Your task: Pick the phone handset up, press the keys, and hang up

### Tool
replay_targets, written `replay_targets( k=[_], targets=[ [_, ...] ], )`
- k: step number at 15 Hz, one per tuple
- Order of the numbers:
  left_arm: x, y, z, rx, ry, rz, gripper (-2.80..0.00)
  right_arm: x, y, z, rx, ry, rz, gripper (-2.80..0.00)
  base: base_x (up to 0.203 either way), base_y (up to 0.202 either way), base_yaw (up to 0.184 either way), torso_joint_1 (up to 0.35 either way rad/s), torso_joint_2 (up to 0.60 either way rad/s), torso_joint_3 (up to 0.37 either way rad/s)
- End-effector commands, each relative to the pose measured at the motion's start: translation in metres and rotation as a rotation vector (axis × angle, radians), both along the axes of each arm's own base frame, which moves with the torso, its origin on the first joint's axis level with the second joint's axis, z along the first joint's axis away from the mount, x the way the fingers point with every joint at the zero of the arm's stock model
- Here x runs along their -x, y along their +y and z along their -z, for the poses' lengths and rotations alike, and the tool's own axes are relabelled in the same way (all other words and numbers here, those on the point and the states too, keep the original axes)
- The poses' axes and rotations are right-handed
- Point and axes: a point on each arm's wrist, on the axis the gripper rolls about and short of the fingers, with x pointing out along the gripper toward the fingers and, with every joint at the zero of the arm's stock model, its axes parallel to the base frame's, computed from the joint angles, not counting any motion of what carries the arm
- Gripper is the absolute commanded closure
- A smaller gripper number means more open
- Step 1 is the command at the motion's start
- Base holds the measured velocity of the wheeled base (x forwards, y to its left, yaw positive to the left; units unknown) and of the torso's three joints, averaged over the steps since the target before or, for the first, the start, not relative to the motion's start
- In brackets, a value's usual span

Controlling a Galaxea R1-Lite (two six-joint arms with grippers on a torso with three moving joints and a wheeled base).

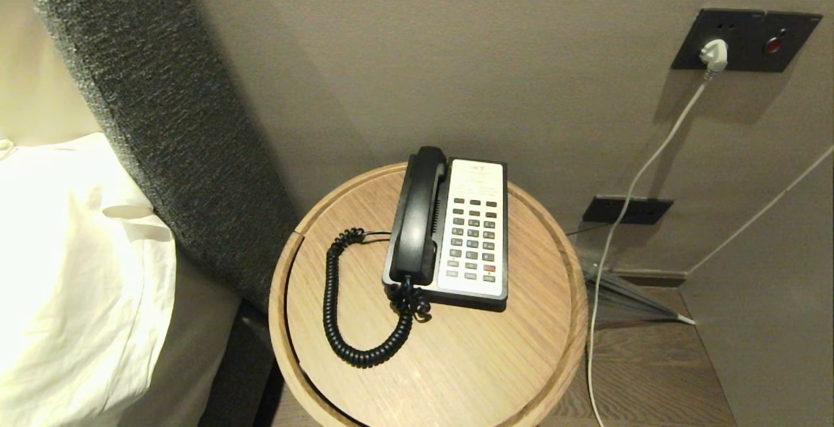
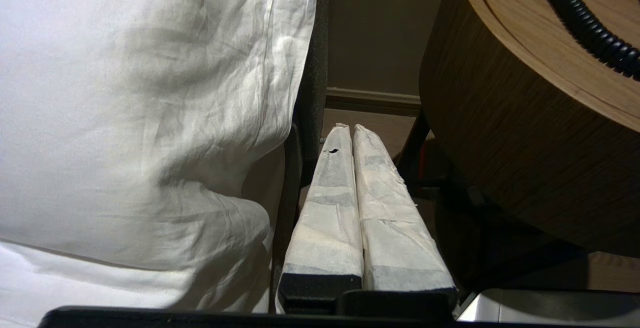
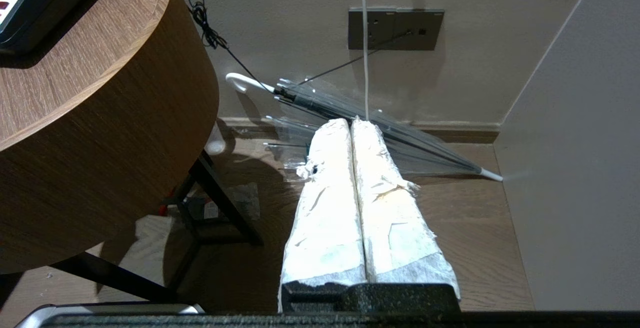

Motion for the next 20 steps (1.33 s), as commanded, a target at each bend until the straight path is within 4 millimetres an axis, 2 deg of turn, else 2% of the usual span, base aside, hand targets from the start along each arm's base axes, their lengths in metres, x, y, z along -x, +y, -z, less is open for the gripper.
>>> replay_targets(
  k=[1,6,20],
  targets=[
    [-0.0003,0.0000,-0.0001,0.001,-0.004,0.001,0.00,-0.0011,0.0000,0.0038,0.000,0.013,0.000,0.00,0.000,0.000,0.000,0.000,0.00,0.000],
    [-0.0006,0.0000,0.0004,0.001,-0.005,0.000,0.00,-0.0011,0.0000,0.0038,0.000,0.013,0.000,0.00,0.000,0.000,0.000,0.002,0.00,0.095],
    [-0.0009,0.0000,-0.0002,0.013,-0.019,0.001,0.00,-0.0011,0.0000,0.0038,0.000,0.013,0.000,0.00,0.000,0.000,0.000,0.002,0.00,0.202]
  ],
)
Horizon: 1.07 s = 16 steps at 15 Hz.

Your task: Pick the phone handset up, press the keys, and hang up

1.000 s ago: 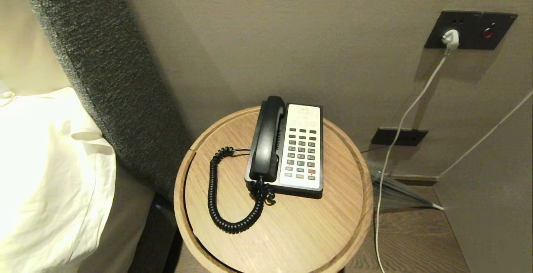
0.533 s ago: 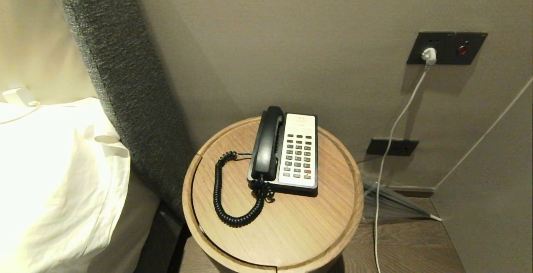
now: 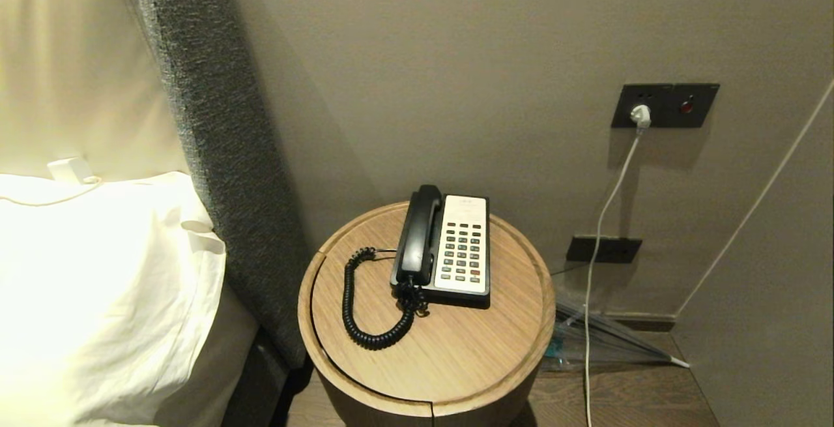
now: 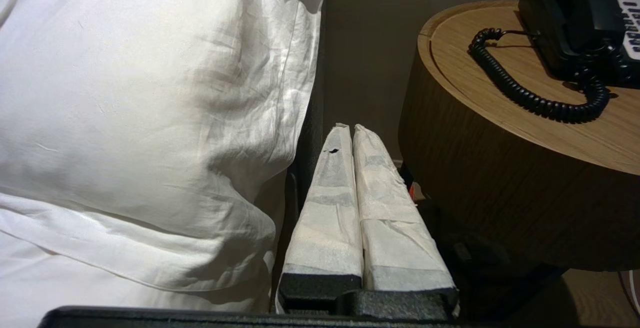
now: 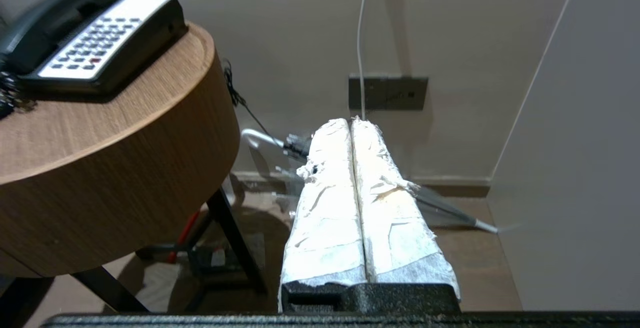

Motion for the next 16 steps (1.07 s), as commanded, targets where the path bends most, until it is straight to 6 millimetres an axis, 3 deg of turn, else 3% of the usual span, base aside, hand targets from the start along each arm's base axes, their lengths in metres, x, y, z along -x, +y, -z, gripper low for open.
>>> replay_targets(
  k=[1,9,16],
  targets=[
    [-0.0004,0.0000,0.0009,0.001,0.004,-0.001,0.00,-0.0011,0.0000,0.0037,-0.001,0.013,0.000,0.00,0.000,0.000,0.000,-0.002,0.00,0.203],
    [-0.0004,0.0000,0.0009,-0.003,0.004,0.001,0.00,-0.0011,0.0000,0.0037,-0.001,0.013,0.000,0.00,0.000,0.000,0.000,0.002,0.00,0.190],
    [-0.0004,0.0000,0.0009,-0.010,0.004,0.001,0.00,-0.0011,0.0000,0.0037,-0.002,0.013,0.000,0.00,0.000,0.000,0.000,0.001,0.00,0.020]
  ],
)
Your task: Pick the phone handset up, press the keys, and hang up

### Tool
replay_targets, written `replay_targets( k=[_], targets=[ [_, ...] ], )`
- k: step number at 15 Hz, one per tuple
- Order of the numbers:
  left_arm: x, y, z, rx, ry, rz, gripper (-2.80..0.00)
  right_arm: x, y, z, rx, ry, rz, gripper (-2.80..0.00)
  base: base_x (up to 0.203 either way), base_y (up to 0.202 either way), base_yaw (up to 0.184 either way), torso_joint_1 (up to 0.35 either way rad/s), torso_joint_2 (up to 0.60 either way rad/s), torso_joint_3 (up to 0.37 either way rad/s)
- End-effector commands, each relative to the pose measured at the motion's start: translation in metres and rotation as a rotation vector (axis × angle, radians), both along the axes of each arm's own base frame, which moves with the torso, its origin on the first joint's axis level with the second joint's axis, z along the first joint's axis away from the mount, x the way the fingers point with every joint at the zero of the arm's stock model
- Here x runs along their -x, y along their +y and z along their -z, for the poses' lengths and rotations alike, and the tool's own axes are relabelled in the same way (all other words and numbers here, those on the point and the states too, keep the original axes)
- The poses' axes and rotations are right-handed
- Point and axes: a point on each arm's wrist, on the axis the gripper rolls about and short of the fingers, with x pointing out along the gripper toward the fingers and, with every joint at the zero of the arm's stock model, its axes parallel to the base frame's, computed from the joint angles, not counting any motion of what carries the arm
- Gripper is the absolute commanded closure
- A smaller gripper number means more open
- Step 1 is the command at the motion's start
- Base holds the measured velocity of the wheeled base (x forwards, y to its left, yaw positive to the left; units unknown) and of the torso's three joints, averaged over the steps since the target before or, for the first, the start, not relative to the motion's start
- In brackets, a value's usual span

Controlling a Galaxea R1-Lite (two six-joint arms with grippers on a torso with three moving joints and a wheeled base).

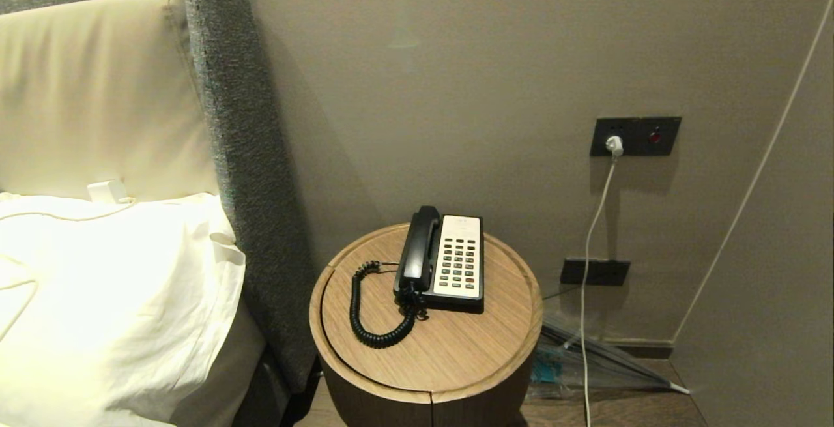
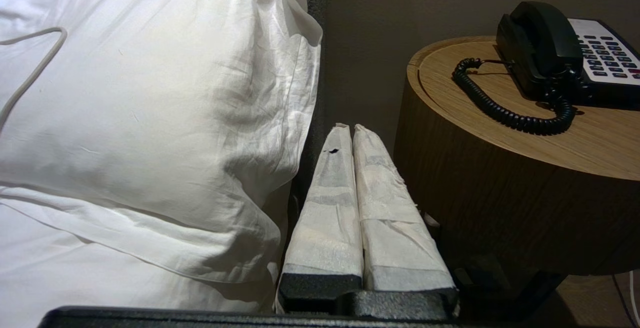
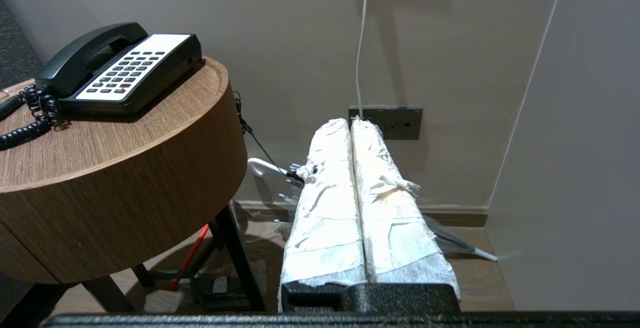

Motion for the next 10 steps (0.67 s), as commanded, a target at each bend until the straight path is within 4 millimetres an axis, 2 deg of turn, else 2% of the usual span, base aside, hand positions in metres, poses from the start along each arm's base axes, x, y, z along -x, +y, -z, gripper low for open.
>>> replay_targets(
  k=[1,10],
  targets=[
    [-0.0003,0.0000,0.0007,0.001,0.004,-0.001,0.00,-0.0011,0.0000,0.0038,0.000,0.013,0.000,0.00,0.000,0.000,0.000,0.000,0.00,0.000],
    [-0.0003,0.0000,0.0007,0.001,0.004,-0.001,0.00,-0.0011,0.0000,0.0038,0.000,0.013,0.000,0.00,0.000,0.000,0.000,0.000,0.00,0.000]
  ],
)
